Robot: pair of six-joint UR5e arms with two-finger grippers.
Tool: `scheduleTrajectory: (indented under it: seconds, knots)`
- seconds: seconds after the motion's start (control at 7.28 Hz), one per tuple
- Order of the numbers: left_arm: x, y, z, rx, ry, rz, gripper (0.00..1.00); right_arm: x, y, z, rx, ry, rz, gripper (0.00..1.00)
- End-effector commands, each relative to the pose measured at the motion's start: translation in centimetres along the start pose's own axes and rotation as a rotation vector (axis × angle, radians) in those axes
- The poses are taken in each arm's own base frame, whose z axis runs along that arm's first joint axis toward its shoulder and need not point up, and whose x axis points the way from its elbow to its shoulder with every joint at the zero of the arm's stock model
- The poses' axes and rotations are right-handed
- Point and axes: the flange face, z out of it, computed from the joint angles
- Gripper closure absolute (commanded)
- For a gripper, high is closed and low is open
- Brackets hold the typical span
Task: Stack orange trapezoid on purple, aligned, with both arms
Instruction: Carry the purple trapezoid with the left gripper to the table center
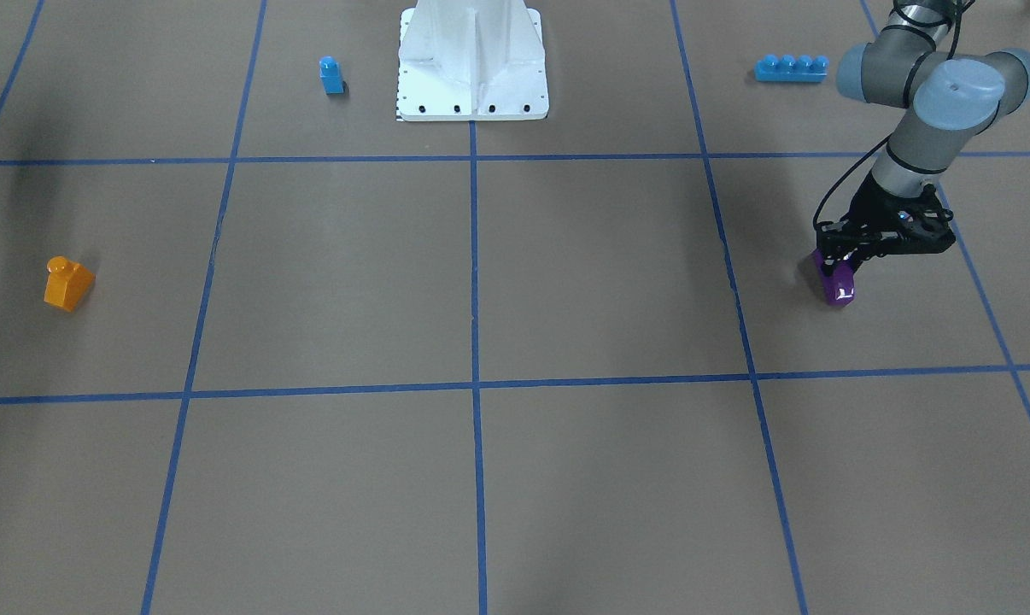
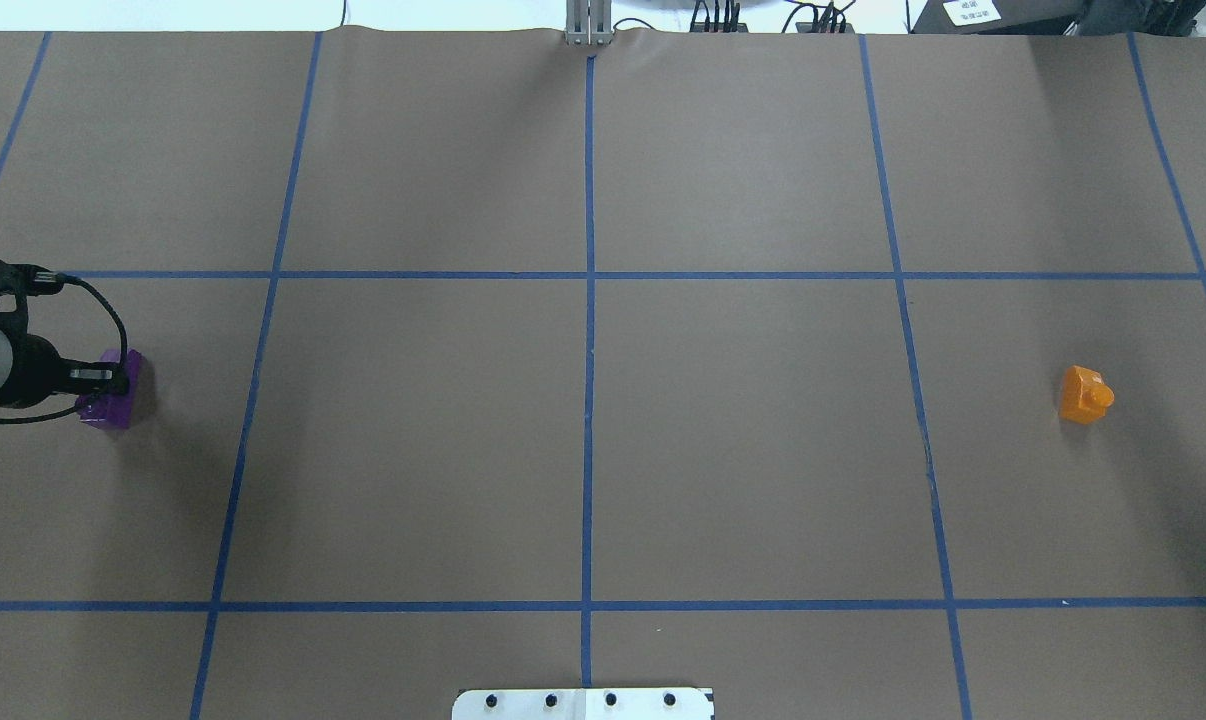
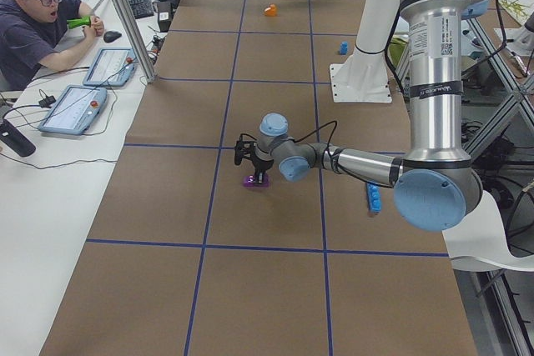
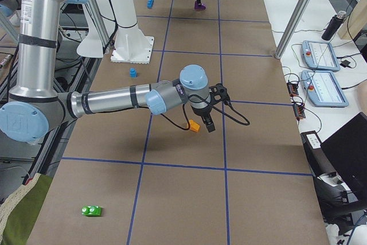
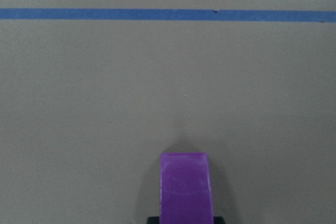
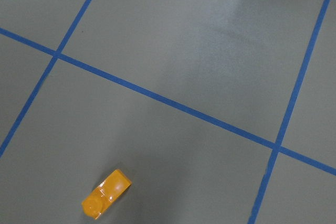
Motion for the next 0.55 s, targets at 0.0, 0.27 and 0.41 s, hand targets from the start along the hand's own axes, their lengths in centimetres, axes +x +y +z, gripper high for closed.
scheduleTrajectory:
  seconds: [0.0, 0.27, 0.41]
  knots:
    - [3.2, -1.4, -1.2, 0.013, 0.031, 0.015, 1.0, -0.1, 0.0, 0.0, 0.0, 0.0, 0.0, 0.0]
    - [11.9, -6.2, -2.6, 0.014, 0.031, 0.015, 1.0, 0.0, 0.0, 0.2, -0.003, -0.001, 0.003, 0.0]
    - [16.8, -7.2, -3.1, 0.004, 0.049, 0.038, 1.0, 0.3, 0.2, 0.4, -0.008, -0.001, 0.009, 0.0]
